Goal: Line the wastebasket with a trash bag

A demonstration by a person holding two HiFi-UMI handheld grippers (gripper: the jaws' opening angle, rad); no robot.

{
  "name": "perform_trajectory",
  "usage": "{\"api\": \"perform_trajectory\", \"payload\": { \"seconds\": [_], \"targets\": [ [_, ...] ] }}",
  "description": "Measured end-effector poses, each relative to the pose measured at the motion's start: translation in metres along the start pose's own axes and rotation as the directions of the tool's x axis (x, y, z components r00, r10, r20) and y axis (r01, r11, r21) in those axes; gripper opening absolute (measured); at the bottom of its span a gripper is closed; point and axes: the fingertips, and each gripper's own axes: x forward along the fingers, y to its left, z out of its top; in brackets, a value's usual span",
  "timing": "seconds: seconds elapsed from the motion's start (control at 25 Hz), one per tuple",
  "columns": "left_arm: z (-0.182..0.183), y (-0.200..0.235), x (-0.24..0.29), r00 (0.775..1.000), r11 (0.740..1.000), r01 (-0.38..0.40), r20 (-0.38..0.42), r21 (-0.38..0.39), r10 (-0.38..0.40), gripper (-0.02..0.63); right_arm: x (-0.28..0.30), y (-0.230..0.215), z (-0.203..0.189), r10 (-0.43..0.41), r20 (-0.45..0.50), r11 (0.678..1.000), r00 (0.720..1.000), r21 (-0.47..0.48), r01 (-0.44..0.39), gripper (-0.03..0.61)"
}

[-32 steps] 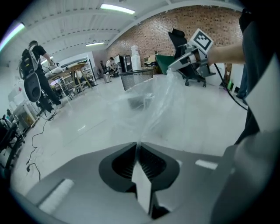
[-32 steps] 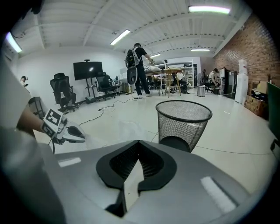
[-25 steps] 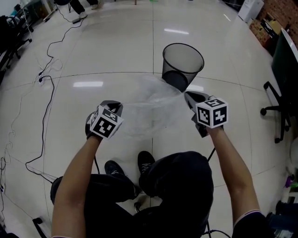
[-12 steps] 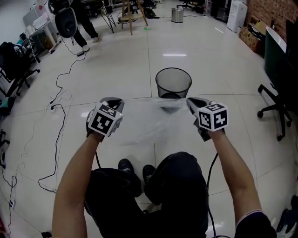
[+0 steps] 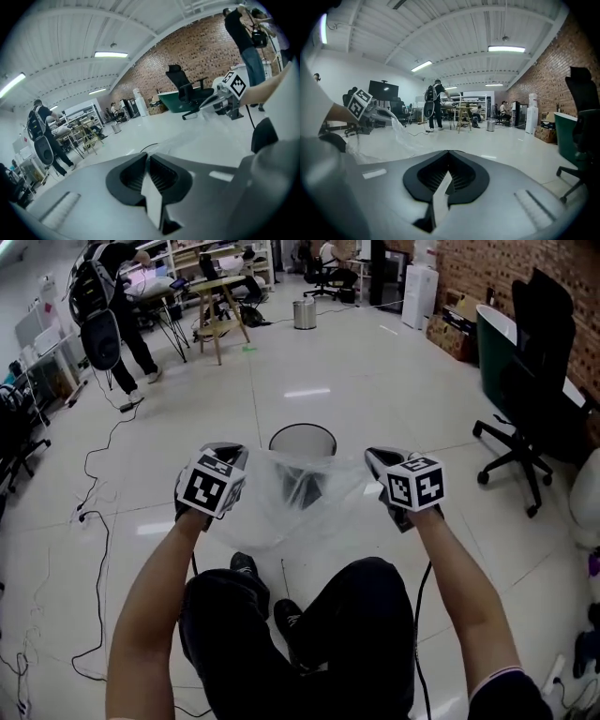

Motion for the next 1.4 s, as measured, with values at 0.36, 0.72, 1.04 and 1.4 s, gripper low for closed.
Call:
{"api": "perform_trajectory", "payload": {
  "seconds": [0.36,0.72,1.04,1.4],
  "targets": [
    [0.074,0.022,0.026,0.996,1.000,-0.014,0.090,0.019,0.012,0.011,-0.021,-0.047,0.056,-0.081,0.075,0.997,0.994,-0.012,0.082,0.002],
    [0.153,0.057,0.038,0.971,0.998,-0.070,0.228,-0.007,0.069,0.011,-0.021,-0.082,0.120,-0.095,0.187,0.995,0.978,-0.026,0.101,0.002],
    [0.182,0.097,0.060,0.955,0.993,-0.119,0.273,-0.015,0.119,0.011,0.007,-0.114,0.148,-0.100,0.217,0.993,0.971,-0.033,0.109,0.002],
    [0.210,0.140,0.103,0.939,0.987,-0.156,0.306,-0.024,0.156,0.011,0.057,-0.151,0.180,-0.078,0.246,0.994,0.966,-0.050,0.093,0.002]
  ]
}}
